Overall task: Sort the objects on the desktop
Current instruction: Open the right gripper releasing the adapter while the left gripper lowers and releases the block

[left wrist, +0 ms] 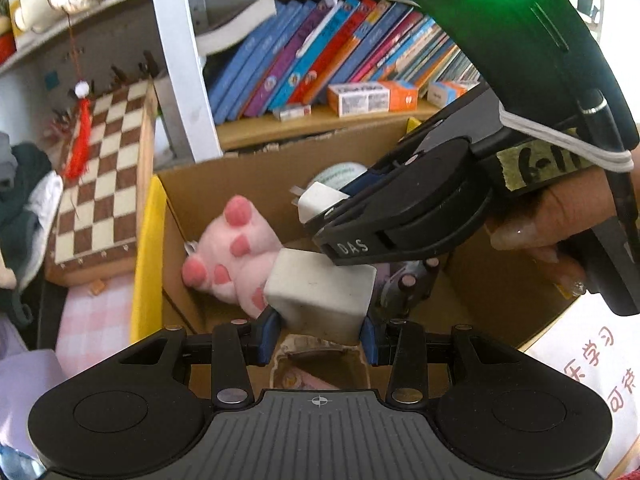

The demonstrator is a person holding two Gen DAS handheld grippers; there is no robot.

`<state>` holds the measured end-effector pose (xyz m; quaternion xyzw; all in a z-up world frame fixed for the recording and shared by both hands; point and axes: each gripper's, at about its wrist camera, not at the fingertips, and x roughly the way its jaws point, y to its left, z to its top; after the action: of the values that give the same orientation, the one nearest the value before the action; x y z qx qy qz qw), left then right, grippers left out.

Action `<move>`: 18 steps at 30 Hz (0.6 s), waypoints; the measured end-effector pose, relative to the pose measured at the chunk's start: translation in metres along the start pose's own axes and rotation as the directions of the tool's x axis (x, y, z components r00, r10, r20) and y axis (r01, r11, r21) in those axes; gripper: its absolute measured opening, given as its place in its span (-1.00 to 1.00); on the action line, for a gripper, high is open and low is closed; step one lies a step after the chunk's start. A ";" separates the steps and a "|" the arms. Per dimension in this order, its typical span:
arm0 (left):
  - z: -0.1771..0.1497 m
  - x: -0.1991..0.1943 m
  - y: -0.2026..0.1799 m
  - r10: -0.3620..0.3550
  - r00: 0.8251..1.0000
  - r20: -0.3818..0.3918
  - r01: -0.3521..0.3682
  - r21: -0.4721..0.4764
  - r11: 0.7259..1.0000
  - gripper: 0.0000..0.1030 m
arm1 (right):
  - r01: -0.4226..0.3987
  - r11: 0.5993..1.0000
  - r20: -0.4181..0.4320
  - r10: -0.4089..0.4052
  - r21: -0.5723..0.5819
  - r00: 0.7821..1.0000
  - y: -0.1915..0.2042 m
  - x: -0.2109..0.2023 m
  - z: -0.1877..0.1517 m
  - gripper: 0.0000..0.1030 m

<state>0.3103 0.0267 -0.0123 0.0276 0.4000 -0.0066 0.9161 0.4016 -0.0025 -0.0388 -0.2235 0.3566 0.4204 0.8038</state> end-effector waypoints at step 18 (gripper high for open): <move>0.001 0.012 0.012 -0.016 0.997 -0.071 0.011 -0.069 0.998 0.08 | -0.012 1.000 -0.100 0.010 -0.015 0.995 0.001 0.022 0.002 -0.10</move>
<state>0.3195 0.0387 -0.0204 -0.0064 0.4326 0.0019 0.9015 0.4104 0.0104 -0.0541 -0.2488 0.3941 0.4159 0.7809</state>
